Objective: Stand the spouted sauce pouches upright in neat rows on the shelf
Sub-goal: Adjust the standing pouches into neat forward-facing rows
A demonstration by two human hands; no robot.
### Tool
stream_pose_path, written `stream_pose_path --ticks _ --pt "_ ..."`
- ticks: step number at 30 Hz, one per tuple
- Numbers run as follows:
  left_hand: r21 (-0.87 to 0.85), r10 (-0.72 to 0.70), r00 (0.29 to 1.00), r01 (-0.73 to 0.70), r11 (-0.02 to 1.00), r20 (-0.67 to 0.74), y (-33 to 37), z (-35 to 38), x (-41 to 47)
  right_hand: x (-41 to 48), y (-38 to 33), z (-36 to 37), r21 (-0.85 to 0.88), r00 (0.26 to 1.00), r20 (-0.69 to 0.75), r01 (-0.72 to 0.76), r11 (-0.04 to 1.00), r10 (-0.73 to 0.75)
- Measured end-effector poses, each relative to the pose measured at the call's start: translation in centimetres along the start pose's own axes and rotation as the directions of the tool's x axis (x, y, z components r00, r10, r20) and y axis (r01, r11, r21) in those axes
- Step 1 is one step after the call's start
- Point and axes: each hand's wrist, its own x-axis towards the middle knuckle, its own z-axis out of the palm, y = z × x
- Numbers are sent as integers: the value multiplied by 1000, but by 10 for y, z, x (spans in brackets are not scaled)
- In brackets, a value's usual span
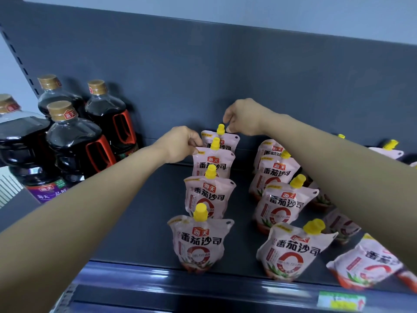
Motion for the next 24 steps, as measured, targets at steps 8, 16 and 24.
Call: stream_pose_path --ticks 8,16,24 --pt "-110 79 994 -87 990 -75 24 -34 -51 -41 -27 -10 32 960 280 -5 999 -4" --pt "-127 65 830 7 992 554 29 -33 -118 -56 -50 25 -71 880 476 59 996 -19" --pt "121 40 923 -93 988 382 28 8 -131 -71 -56 35 -213 940 340 109 971 -31"
